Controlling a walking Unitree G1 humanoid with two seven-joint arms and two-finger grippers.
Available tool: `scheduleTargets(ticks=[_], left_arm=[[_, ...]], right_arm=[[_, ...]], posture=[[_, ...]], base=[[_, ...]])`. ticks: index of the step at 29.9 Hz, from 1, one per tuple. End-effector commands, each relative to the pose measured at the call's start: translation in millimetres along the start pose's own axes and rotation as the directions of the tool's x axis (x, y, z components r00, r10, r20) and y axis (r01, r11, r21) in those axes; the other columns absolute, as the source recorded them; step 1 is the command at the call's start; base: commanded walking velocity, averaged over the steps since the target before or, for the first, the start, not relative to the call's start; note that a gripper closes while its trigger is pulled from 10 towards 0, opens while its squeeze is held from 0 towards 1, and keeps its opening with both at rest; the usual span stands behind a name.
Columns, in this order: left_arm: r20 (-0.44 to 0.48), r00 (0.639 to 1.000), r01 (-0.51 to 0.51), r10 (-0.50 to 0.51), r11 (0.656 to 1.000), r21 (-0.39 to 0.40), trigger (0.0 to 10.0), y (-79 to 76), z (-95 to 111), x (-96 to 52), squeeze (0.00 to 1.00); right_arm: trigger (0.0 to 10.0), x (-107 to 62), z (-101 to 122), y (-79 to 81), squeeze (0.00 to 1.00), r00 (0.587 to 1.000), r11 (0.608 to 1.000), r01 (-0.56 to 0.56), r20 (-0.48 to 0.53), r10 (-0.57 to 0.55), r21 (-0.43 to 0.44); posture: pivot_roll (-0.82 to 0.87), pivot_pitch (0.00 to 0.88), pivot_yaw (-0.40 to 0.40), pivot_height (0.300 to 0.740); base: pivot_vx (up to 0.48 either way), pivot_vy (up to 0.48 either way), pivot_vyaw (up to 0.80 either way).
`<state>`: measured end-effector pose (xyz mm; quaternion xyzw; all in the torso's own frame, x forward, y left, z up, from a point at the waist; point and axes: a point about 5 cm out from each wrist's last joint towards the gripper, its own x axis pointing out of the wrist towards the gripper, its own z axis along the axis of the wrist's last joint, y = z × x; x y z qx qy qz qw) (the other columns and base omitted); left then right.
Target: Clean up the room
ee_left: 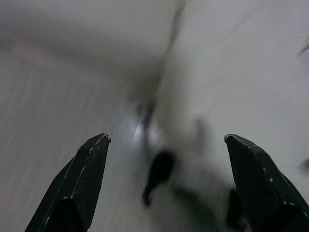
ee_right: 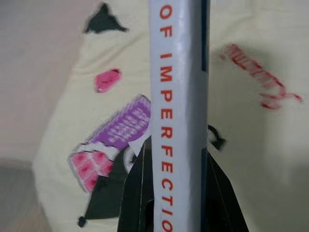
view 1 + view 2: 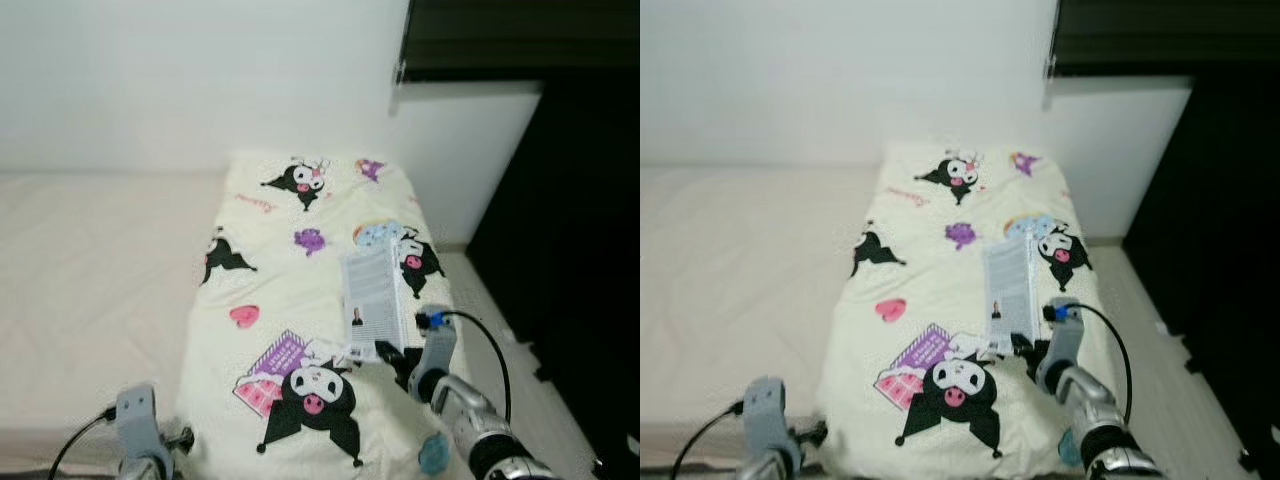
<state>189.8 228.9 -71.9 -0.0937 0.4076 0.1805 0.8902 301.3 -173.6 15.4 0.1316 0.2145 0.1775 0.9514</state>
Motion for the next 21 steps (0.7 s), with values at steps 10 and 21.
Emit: scheduleTargets(ticks=[10, 21], left_arm=[[-0.11, 0.994, 0.009, 0.004, 0.994, 0.112, 10.0, 3.6, -37, -8.2, 0.0], [-0.088, 0.996, 0.021, -0.008, 0.989, 0.146, 10.0, 1.3, -27, -5.4, 0.0]], right_arm=[[10.0, 5.7, -7, 24.8, 0.0, 0.987, 0.955, -0.158, -0.041, 0.153, -0.252], [10.0, 20.3, 1, 50.5, 0.0, 0.97, 0.907, -0.24, -0.058, 0.234, -0.347]], posture=[[-0.03, 0.051, -0.025, 0.74], [-0.02, 0.041, -0.026, 0.74]], base=[[0.0, 0.0, 0.72], [0.0, 0.0, 0.72]])
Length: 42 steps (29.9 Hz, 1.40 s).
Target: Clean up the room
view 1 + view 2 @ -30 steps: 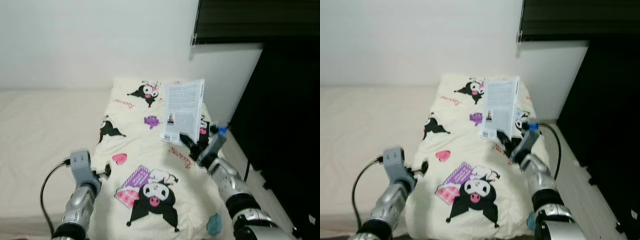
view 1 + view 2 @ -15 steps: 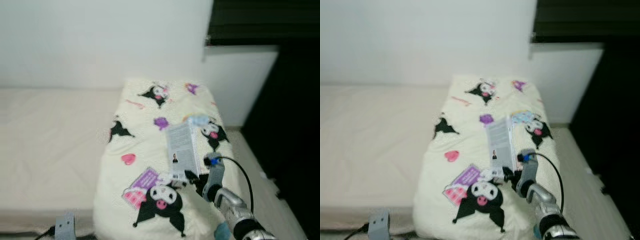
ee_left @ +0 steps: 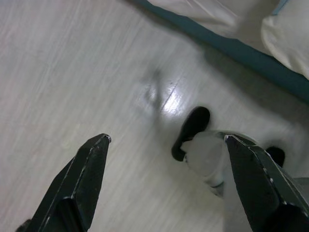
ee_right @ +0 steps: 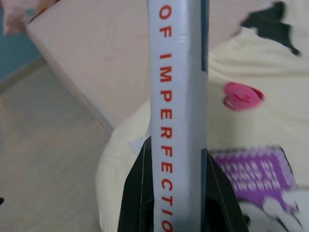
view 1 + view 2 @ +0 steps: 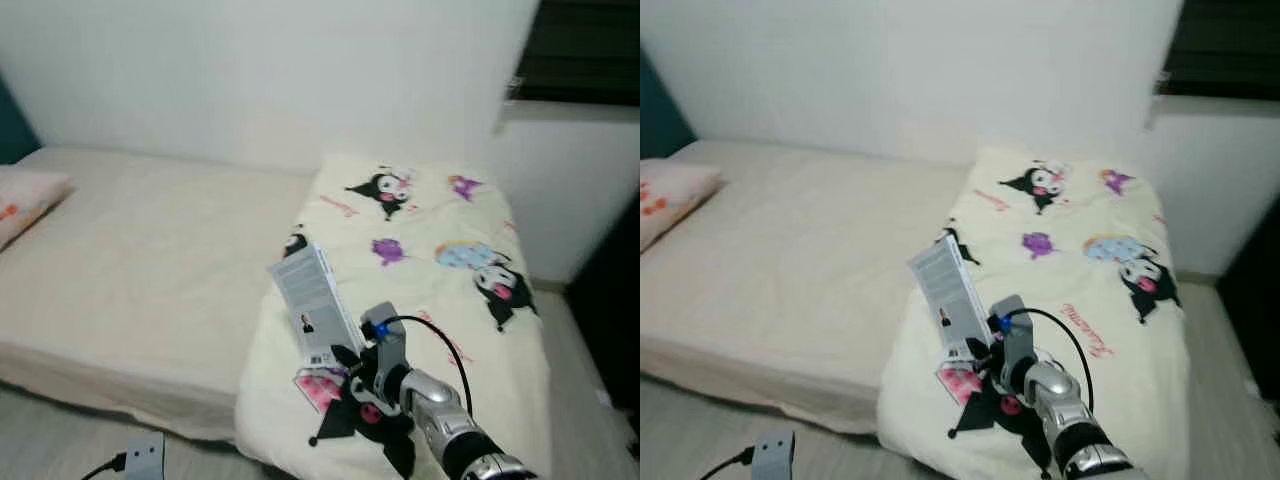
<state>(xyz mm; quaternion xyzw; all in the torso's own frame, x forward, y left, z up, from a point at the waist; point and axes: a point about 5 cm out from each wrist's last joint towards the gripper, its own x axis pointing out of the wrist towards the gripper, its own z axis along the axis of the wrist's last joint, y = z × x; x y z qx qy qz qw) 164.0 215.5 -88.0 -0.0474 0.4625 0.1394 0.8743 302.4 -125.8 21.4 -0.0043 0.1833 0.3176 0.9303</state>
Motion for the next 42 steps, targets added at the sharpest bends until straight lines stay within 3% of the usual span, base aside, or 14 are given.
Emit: scheduleTargets(ticks=[1, 2, 4, 5, 6, 7, 10, 14, 21, 24, 29, 30, 38, 42], left_arm=[[0.019, 1.0, 0.003, -0.003, 1.0, 0.013, 10.0, 1.3, 7, 1.2, 0.0], [0.02, 1.0, 0.005, -0.005, 1.0, 0.013, 10.0, 0.8, 8, 1.3, 0.0], [0.02, 1.0, 0.008, -0.008, 1.0, 0.021, 10.0, -0.5, 8, 1.3, 0.0], [0.017, 1.0, 0.01, -0.011, 1.0, 0.022, 10.0, -1.9, 7, 1.2, 0.0], [0.017, 1.0, 0.01, -0.011, 1.0, 0.022, 10.0, -1.9, 7, 1.2, 0.0], [0.016, 1.0, 0.012, -0.013, 1.0, 0.022, 10.0, -2.8, 6, 1.1, 0.0], [0.009, 1.0, 0.019, -0.019, 1.0, 0.015, 10.0, -5.0, 2, 0.4, 0.0], [0.0, 1.0, 0.017, -0.017, 1.0, 0.011, 10.0, -4.5, -2, -0.3, 0.0], [-0.002, 1.0, 0.016, -0.016, 1.0, 0.011, 10.0, -3.8, -3, -0.5, 0.0], [0.01, 1.0, 0.027, -0.027, 1.0, 0.008, 10.0, -7.4, 0, -0.1, 0.0], [0.024, 0.999, 0.042, -0.041, 0.999, -0.008, 10.0, -13.7, 4, 0.4, 0.0], [0.033, 0.998, 0.055, -0.054, 0.998, -0.029, 10.0, -18.5, 5, 0.5, 0.0], [0.035, 0.995, 0.097, -0.096, 0.995, -0.025, 10.0, -24.8, 5, 0.2, 0.0], [0.036, 0.994, 0.107, -0.106, 0.994, -0.037, 10.0, -23.8, 6, 0.4, 0.0]], right_arm=[[10.0, 2.4, -3, 1.6, 0.0, 0.999, 0.997, 0.024, -0.042, -0.027, -0.069], [10.0, 1.9, -4, 0.9, 0.0, 0.998, 0.996, 0.035, -0.056, -0.039, -0.077], [10.0, -6.0, -15, -14.3, 0.0, 0.968, 0.974, 0.197, -0.133, -0.212, -0.115], [10.0, -16.5, -26, -24.9, 0.0, 0.935, 0.95, 0.298, -0.17, -0.31, -0.093], [10.0, -16.5, -26, -24.9, 0.0, 0.935, 0.95, 0.298, -0.17, -0.31, -0.093], [10.0, -24.3, -33, -31.4, 0.0, 0.908, 0.929, 0.362, -0.195, -0.37, -0.077], [10.0, -44.2, -55, -38.3, 0.0, 0.879, 0.901, 0.432, -0.24, -0.411, 0.04], [10.0, -56.5, -72, -35.7, 0.0, 0.877, 0.901, 0.428, -0.272, -0.396, 0.066], [10.0, -49.7, -62, -33.5, 0.0, 0.907, 0.92, 0.387, -0.204, -0.368, 0.059], [10.0, -35.9, -43, -31.1, 0.0, 0.937, 0.949, 0.313, -0.149, -0.315, -0.036], [10.0, -30.0, -36, -28.7, 0.0, 0.95, 0.96, 0.26, -0.148, -0.274, -0.105], [10.0, -24.9, -33, -23.7, 0.0, 0.959, 0.963, 0.206, -0.161, -0.234, -0.171], [10.0, -19.8, -34, -16.5, 0.0, 0.964, 0.965, 0.177, -0.166, -0.209, -0.192], [10.0, -21.6, -44, -12.2, 0.0, 0.952, 0.965, 0.185, -0.21, -0.222, -0.186]], posture=[[-0.02, 0.041, -0.028, 0.74], [-0.02, 0.041, -0.028, 0.74], [-0.02, 0.04, -0.031, 0.74], [-0.03, 0.036, -0.033, 0.74], [-0.03, 0.036, -0.033, 0.74], [-0.03, 0.036, -0.033, 0.74], [-0.03, 0.034, -0.038, 0.74], [-0.03, 0.034, -0.044, 0.74], [-0.03, 0.035, -0.048, 0.74], [-0.05, 0.03, -0.06, 0.74], [-0.06, 0.024, -0.075, 0.74], [-0.07, 0.024, -0.073, 0.74], [-0.08, 0.022, -0.055, 0.74], [-0.09, 0.027, -0.048, 0.74]], base=[[0.0, 0.0, 0.72], [0.0, 0.0, 0.72], [0.0, 0.0, 0.71], [0.0, 0.0, 0.68], [0.0, 0.0, 0.68], [0.0, 0.0, 0.68], [0.0, 0.0, 0.68], [0.0, 0.0, 0.68], [0.0, 0.0, 0.68], [0.0, 0.0, 0.68], [0.0, 0.0, 0.68], [0.0, 0.0, 0.68], [0.0, 0.0, 0.68], [0.0, 0.0, 0.68]])
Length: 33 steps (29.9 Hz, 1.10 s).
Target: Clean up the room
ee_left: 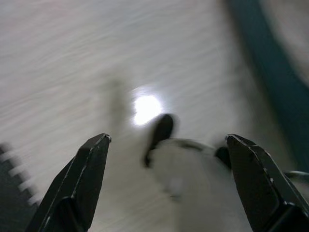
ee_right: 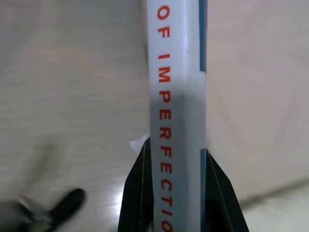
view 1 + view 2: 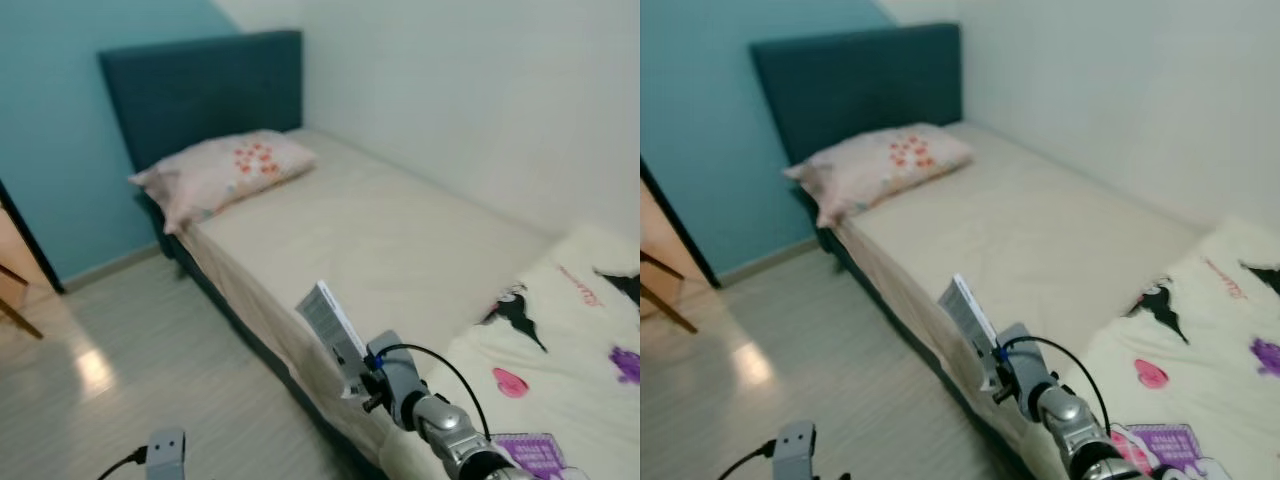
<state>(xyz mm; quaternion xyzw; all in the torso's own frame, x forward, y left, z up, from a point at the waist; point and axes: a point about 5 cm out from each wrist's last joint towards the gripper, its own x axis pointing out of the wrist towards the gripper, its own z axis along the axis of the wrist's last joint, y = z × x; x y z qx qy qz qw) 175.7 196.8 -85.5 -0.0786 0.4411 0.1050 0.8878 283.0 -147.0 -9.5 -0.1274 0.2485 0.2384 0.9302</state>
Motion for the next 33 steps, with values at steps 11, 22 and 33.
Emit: scheduleTargets(ticks=[11, 22, 33], left_arm=[[-0.002, 1.0, 0.028, -0.028, 0.999, -0.02, 10.0, -0.6, -1, -0.3, 0.0], [0.0, 1.0, 0.025, -0.025, 1.0, -0.01, 10.0, 5.9, 0, -0.5, 0.0], [0.003, 0.999, 0.033, -0.033, 0.999, 0.0, 10.0, 5.9, 3, 0.0, 0.0]], right_arm=[[10.0, -1.8, -6, -5.2, 0.0, 0.997, 0.996, 0.071, -0.031, -0.069, 0.046], [10.0, 4.5, 10, 2.7, 0.0, 0.999, 1.0, 0.018, 0.039, -0.018, 0.0], [10.0, 8.9, 36, -11.9, 0.0, 0.986, 0.993, 0.102, 0.124, -0.109, 0.056]], posture=[[-0.07, 0.039, -0.037, 0.74], [-0.05, 0.035, -0.03, 0.74], [-0.04, 0.024, -0.026, 0.74]], base=[[0.199, 0.0, 0.31], [0.48, 0.0, 0.42], [0.48, 0.0, 0.21]])
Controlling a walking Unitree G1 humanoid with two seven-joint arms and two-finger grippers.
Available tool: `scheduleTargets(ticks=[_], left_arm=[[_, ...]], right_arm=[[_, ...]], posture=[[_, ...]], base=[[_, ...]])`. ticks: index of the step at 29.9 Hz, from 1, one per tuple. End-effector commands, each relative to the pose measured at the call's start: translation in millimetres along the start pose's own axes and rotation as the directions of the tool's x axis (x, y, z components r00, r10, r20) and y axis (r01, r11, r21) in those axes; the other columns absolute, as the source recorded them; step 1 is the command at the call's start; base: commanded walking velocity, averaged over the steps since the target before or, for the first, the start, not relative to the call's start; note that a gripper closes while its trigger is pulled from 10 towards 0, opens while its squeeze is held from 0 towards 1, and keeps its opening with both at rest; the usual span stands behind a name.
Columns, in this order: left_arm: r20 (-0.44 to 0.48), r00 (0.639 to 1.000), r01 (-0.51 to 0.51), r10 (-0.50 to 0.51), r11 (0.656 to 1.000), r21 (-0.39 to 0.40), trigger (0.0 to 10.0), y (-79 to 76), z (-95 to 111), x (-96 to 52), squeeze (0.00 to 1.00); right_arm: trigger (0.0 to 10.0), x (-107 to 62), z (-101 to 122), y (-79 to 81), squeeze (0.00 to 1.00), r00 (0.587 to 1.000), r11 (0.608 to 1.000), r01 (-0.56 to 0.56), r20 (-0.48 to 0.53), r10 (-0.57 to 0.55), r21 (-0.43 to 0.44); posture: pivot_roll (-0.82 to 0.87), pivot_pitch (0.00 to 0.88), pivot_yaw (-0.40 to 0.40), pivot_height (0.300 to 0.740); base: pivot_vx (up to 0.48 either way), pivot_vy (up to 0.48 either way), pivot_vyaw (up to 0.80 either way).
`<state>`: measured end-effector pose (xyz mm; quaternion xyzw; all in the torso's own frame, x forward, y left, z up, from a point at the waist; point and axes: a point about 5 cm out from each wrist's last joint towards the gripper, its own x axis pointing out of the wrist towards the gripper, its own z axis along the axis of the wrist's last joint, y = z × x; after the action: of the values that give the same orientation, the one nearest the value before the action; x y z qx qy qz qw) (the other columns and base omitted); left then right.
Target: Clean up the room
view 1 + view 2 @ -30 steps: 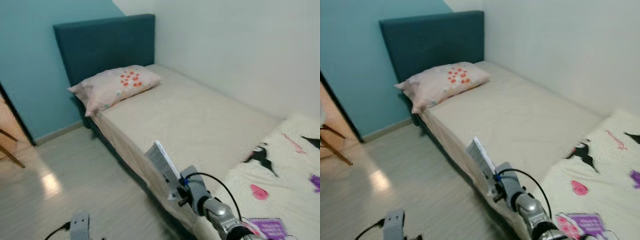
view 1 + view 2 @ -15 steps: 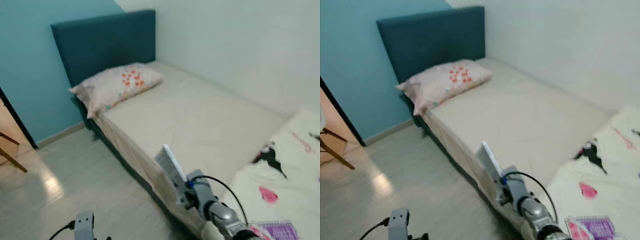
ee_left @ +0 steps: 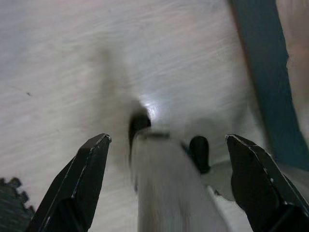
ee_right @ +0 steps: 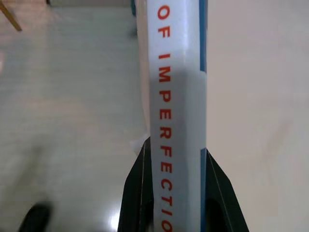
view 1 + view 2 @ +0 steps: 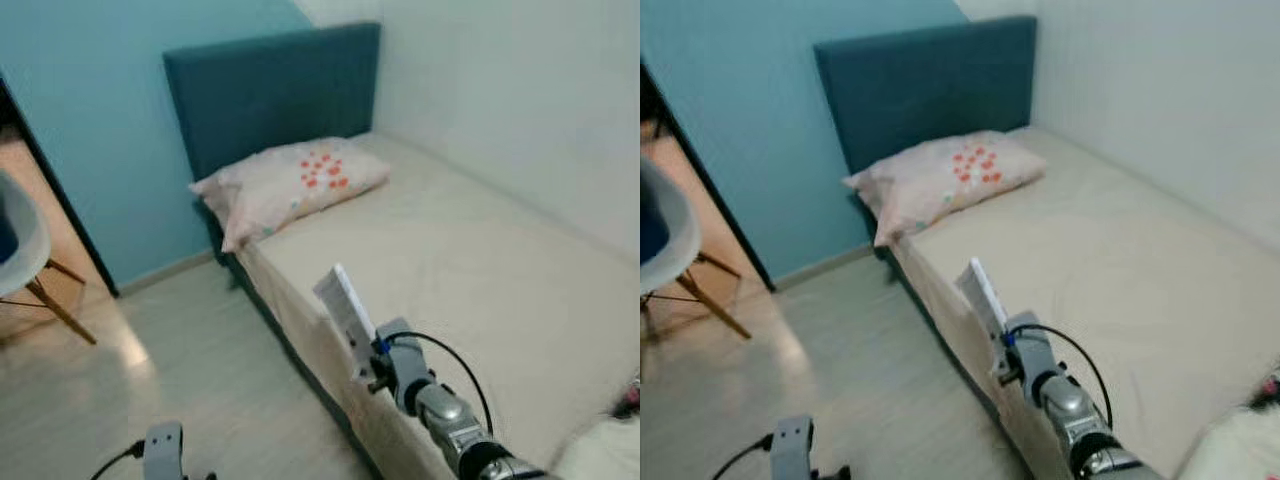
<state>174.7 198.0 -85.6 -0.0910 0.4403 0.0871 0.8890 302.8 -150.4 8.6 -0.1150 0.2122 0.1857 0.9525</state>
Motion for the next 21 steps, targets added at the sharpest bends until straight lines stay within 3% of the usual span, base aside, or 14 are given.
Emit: scheduleTargets(ticks=[1, 11, 21], left_arm=[[0.006, 1.0, -0.01, 0.01, 1.0, 0.007, 10.0, 4.4, 4, 0.2, 0.0], [0.009, 1.0, -0.001, 0.001, 1.0, 0.009, 10.0, 1.8, 5, 0.8, 0.0], [0.006, 1.0, -0.004, 0.004, 1.0, 0.013, 10.0, 2.5, 4, 0.5, 0.0]], right_arm=[[10.0, 5.1, 14, 4.2, 0.0, 0.998, 1.0, -0.007, 0.055, 0.006, 0.015], [10.0, 8.1, 32, -5.6, 0.0, 0.992, 0.997, 0.007, 0.122, -0.016, 0.072], [10.0, 8.8, 29, -5.7, 0.0, 0.995, 0.991, -0.076, 0.067, 0.069, 0.11]], posture=[[-0.04, 0.024, -0.026, 0.74], [-0.05, 0.022, -0.03, 0.74], [-0.05, 0.022, -0.03, 0.74]], base=[[0.48, 0.0, 0.0], [0.48, 0.0, 0.0], [0.48, 0.0, 0.0]])
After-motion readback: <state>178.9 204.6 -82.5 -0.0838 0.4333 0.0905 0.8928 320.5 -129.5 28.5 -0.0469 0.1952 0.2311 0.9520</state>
